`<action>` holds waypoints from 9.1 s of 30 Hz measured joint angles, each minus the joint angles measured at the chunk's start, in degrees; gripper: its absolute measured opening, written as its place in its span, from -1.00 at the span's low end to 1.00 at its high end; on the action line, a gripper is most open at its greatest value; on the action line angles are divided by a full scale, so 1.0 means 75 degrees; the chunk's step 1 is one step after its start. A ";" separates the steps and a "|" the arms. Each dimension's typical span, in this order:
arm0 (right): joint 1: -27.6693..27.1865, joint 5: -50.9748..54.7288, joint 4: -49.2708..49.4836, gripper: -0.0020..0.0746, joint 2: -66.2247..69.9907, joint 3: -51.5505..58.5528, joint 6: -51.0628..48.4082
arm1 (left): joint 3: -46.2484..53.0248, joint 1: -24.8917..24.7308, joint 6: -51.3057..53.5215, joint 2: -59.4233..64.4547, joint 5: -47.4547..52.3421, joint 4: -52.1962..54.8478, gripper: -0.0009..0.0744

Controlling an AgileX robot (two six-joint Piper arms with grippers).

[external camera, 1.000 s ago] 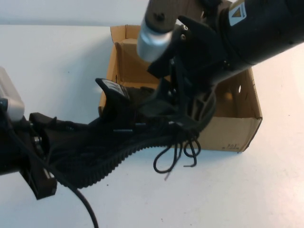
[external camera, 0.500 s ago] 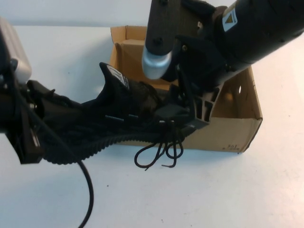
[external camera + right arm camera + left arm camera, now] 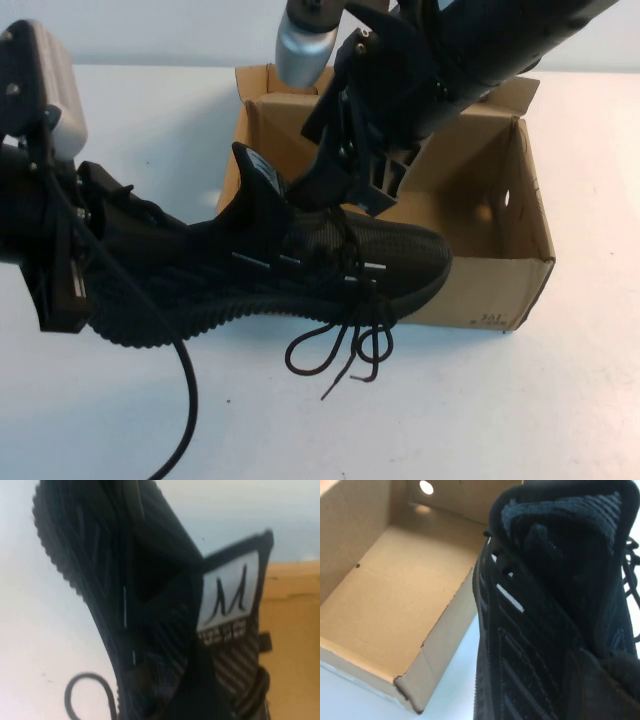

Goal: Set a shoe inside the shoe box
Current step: Hand over the shoe, then place the shoe in the shoe box

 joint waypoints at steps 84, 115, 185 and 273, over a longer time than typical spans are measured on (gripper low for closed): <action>-0.0018 -0.0031 0.0054 -0.71 -0.0784 0.1831 -0.0679 | -0.0103 -0.1238 -0.0477 0.0000 -0.0163 0.1112 -0.92; -0.0018 -0.0031 0.0859 0.85 -0.0687 0.1831 0.0393 | -0.0103 -0.1238 0.0012 0.0000 -0.0232 0.0909 -0.91; -0.0771 -0.0346 -0.1963 -0.90 0.0397 0.0290 0.0529 | -0.0618 -0.1113 -0.3797 -0.0975 -0.3055 0.1540 0.50; -0.1948 -0.1667 -0.1389 -0.39 0.4780 -0.2889 -0.0008 | -0.0618 -0.1101 -0.4424 -0.0007 -0.2087 0.1728 0.50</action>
